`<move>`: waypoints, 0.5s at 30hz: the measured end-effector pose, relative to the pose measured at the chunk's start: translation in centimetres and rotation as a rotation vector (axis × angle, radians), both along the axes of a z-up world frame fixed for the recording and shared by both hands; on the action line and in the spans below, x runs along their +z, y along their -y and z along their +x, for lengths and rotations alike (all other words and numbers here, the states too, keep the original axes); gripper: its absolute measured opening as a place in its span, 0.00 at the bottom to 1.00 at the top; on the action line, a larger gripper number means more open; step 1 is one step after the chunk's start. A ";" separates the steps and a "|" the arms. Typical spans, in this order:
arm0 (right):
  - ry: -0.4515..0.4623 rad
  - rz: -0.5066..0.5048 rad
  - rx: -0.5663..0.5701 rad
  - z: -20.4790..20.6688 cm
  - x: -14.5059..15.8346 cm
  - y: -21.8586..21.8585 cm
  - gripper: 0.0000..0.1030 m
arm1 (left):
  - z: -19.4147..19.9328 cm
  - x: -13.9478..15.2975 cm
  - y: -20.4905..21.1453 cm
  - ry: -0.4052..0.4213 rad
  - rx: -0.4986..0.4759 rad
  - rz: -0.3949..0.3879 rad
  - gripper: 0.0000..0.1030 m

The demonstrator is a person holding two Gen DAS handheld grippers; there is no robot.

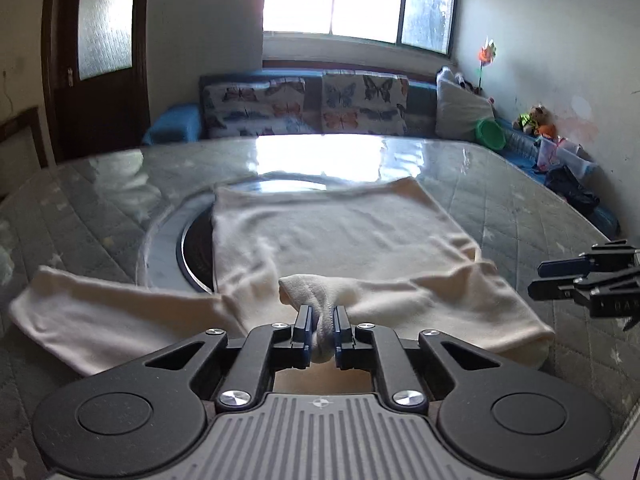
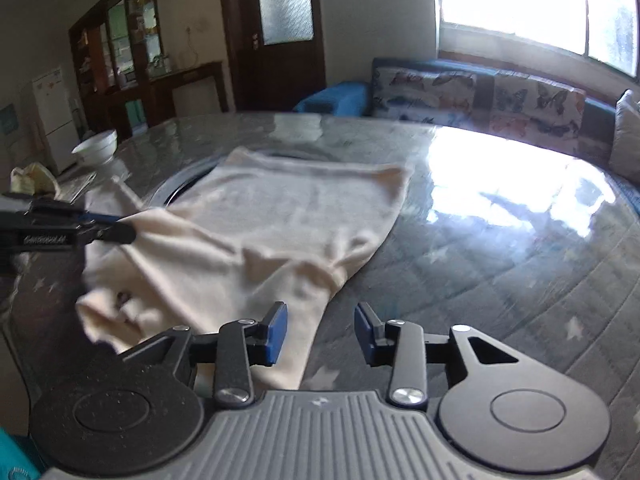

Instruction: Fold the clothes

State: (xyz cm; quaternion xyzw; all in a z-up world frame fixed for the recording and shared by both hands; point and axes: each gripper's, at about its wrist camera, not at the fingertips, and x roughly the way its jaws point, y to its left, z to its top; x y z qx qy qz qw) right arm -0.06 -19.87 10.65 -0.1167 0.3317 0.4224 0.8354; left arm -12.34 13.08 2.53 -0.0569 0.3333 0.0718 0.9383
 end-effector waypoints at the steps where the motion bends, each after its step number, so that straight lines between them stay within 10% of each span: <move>1: -0.004 -0.023 0.007 -0.2 -0.5 -0.2 0.36 | 0.1 -0.4 -0.1 -0.020 0.007 0.001 0.19; 7: 0.027 -0.049 0.020 0.1 0.1 -0.8 0.36 | -0.7 -0.5 -0.7 -0.030 0.022 0.009 0.36; 15: 0.047 -0.014 -0.001 3.2 0.3 -4.3 0.36 | 0.5 0.4 0.0 0.052 -0.001 -0.021 0.33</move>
